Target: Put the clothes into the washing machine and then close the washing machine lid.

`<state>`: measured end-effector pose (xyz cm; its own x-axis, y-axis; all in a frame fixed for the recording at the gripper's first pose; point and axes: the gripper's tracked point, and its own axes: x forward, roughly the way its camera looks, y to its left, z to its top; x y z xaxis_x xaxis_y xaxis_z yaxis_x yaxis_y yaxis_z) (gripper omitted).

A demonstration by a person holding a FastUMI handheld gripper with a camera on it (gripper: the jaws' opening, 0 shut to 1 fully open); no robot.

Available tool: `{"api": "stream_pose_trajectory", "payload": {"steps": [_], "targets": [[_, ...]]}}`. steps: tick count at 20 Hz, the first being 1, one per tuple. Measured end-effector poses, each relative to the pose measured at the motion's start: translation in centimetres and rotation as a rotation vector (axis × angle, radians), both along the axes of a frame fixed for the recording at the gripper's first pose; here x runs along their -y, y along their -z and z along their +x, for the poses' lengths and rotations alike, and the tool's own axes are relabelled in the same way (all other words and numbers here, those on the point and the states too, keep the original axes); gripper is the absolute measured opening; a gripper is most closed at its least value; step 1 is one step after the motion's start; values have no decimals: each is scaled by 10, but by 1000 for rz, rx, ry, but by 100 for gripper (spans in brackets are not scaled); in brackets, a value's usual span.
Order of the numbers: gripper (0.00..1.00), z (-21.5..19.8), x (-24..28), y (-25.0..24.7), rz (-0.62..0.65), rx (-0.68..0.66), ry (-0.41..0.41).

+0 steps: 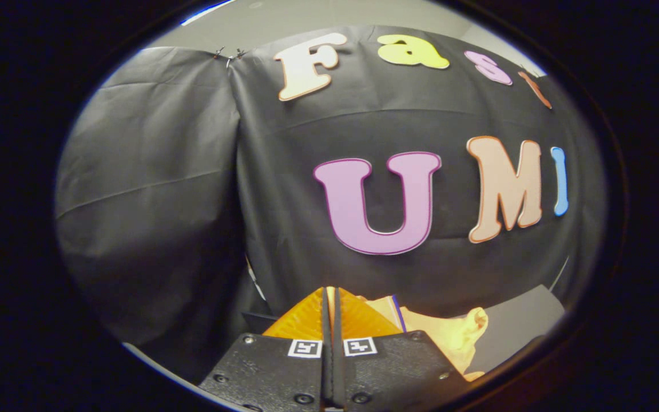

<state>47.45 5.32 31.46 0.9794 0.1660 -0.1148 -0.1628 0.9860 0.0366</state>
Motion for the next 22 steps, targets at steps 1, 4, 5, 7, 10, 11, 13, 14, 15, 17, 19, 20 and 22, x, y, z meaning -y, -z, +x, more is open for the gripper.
{"api": "stream_pose_trajectory", "payload": {"steps": [1, 4, 5, 7, 10, 11, 13, 14, 15, 17, 19, 20, 22], "targets": [[0, 4, -9, 2, 2, -8, -13], [0, 9, -38, 9, 18, -28, -57], [0, 11, -46, 12, 30, -39, -68], [0, 10, -68, 15, 68, -55, -110], [0, 11, -89, 19, 63, -64, -140], [0, 12, -94, 25, 59, -75, -152], [0, 11, -102, 42, 74, -95, -168], [0, 12, -106, 53, 97, -113, -182], [0, 13, -114, 63, 125, -135, -198], [0, 13, -126, 82, 150, -171, -219], [0, 15, -131, 93, 136, -170, -231], [0, 16, -133, 91, 132, -156, -236], [0, 14, -135, 92, 111, -136, -248]]}}
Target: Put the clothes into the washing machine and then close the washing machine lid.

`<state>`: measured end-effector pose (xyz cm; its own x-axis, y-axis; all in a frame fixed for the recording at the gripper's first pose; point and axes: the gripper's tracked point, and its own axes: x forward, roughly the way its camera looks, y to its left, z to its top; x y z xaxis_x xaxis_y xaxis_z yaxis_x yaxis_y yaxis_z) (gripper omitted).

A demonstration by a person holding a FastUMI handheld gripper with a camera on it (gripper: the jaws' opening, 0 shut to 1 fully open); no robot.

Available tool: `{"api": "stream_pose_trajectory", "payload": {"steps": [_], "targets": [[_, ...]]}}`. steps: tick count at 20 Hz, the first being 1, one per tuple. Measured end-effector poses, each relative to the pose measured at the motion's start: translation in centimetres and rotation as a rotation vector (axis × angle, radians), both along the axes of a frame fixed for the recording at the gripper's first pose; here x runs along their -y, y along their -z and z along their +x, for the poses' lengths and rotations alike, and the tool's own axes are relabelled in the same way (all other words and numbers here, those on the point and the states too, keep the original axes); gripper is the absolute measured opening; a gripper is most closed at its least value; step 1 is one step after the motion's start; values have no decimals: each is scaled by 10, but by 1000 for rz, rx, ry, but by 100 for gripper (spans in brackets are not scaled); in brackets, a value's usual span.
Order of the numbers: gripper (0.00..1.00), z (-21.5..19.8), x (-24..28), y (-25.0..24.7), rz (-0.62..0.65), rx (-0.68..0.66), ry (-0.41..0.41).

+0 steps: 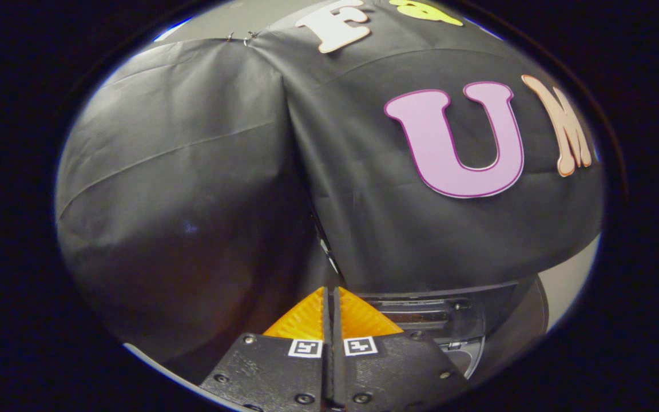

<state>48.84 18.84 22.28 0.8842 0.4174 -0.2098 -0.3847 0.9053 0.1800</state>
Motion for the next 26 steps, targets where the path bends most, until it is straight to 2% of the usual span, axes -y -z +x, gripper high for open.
{"api": "stream_pose_trajectory", "payload": {"steps": [2, 7, 12, 15, 18, 21, 25, 26], "targets": [[0, -1, 1, 11, -45, -11, -7], [0, 3, 11, 38, -54, -33, -13], [0, 26, 32, 44, -110, 2, 36], [1, 53, 47, 53, -156, -12, 100], [40, 74, 58, 67, -175, -35, 161], [79, 93, 61, 80, -217, -44, 187], [99, 119, 63, 95, -265, -56, 229], [98, 123, 64, 95, -269, -53, 245]]}}
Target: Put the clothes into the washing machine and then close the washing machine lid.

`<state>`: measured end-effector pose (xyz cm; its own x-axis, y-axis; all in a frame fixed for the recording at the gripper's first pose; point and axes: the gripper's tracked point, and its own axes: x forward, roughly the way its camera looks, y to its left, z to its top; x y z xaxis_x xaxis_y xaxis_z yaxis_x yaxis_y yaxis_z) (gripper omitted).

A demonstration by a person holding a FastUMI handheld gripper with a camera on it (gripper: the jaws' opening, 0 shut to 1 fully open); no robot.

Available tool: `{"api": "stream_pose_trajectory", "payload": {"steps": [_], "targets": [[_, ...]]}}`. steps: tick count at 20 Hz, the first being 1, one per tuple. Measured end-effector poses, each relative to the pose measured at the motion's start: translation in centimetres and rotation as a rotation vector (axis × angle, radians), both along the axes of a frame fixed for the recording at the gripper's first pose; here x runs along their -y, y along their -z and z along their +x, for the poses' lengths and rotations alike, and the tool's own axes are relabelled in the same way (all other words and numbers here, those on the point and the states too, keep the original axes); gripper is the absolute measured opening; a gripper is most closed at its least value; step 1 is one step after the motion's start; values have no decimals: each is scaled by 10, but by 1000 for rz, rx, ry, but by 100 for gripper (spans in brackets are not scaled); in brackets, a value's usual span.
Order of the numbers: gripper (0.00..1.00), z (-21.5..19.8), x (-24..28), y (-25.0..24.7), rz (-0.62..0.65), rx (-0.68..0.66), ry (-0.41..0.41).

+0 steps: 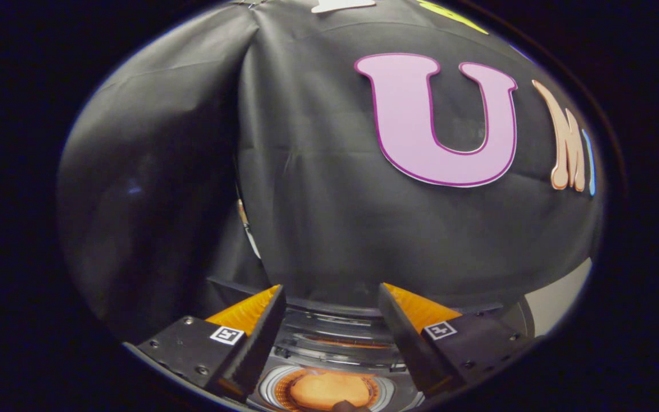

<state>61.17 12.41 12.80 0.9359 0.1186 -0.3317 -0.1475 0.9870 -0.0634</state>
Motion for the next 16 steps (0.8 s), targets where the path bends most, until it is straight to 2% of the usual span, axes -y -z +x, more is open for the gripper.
{"api": "stream_pose_trajectory", "payload": {"steps": [5, 8, 16], "targets": [[99, 22, 9, 23, 25, -75, 78], [99, 25, 9, 28, 57, -96, 85], [98, 25, 8, 26, 36, -94, 72]]}}
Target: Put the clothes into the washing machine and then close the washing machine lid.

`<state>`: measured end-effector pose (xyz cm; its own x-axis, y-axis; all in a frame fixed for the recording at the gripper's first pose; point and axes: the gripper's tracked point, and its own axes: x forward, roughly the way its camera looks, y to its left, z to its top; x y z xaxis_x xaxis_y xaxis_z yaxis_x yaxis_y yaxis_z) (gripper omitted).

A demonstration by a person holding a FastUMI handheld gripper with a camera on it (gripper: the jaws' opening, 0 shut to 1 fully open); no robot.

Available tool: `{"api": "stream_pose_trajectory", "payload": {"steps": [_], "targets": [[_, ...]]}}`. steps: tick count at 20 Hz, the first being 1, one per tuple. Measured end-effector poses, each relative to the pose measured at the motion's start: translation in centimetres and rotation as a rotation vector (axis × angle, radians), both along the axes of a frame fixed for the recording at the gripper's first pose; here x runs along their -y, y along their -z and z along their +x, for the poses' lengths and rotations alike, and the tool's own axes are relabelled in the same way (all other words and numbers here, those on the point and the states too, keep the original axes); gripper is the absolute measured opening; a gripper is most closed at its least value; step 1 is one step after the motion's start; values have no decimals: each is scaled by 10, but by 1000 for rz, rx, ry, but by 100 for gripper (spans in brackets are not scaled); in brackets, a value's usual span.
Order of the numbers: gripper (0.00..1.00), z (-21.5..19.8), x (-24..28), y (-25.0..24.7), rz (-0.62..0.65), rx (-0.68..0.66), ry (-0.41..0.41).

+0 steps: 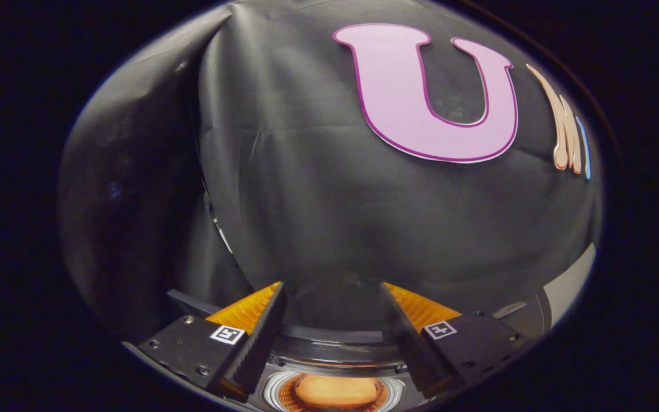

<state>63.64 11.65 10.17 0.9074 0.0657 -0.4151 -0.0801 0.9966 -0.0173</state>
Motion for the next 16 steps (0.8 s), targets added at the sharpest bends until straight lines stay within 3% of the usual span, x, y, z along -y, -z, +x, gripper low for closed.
{"api": "stream_pose_trajectory", "payload": {"steps": [16], "targets": [[99, 1, 1, 3, -2, -16, -16]]}}
